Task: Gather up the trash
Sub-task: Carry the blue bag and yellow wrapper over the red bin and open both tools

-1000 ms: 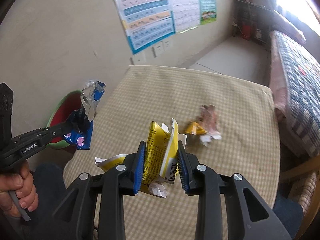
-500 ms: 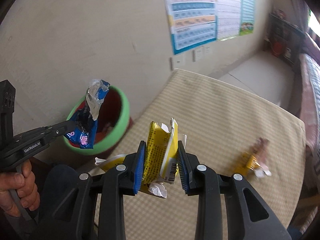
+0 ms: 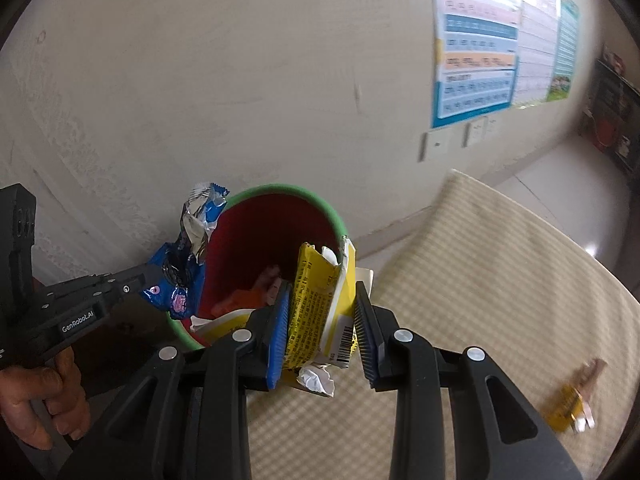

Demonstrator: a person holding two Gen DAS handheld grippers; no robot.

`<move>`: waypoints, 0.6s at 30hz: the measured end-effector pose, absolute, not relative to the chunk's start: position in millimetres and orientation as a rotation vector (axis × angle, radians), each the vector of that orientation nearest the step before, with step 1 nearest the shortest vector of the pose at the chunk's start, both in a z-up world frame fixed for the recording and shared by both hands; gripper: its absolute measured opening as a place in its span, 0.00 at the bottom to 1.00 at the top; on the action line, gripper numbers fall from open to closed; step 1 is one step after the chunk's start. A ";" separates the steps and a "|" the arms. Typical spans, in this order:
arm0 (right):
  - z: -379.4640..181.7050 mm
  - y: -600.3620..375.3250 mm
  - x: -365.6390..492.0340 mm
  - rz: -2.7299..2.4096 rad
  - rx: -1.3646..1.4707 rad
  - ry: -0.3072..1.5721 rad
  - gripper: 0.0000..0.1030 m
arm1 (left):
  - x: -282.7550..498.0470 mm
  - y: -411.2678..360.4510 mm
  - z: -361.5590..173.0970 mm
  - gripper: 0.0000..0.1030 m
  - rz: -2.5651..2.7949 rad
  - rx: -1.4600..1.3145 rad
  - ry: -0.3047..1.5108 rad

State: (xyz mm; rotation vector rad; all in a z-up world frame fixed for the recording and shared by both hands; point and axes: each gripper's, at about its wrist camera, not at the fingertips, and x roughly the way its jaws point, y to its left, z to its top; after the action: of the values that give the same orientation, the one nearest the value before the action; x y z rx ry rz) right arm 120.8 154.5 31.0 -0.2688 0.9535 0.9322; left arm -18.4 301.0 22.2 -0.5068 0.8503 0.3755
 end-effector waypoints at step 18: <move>-1.7 229.1 125.4 1.003 -0.343 0.985 0.34 | -20.4 349.1 3.8 0.05 0.403 -0.547 0.859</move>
State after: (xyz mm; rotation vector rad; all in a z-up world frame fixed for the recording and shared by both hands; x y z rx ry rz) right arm 125.4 229.1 -1.7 -0.3432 0.9848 1.0029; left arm -20.4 349.1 3.8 -0.5473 0.8588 0.4030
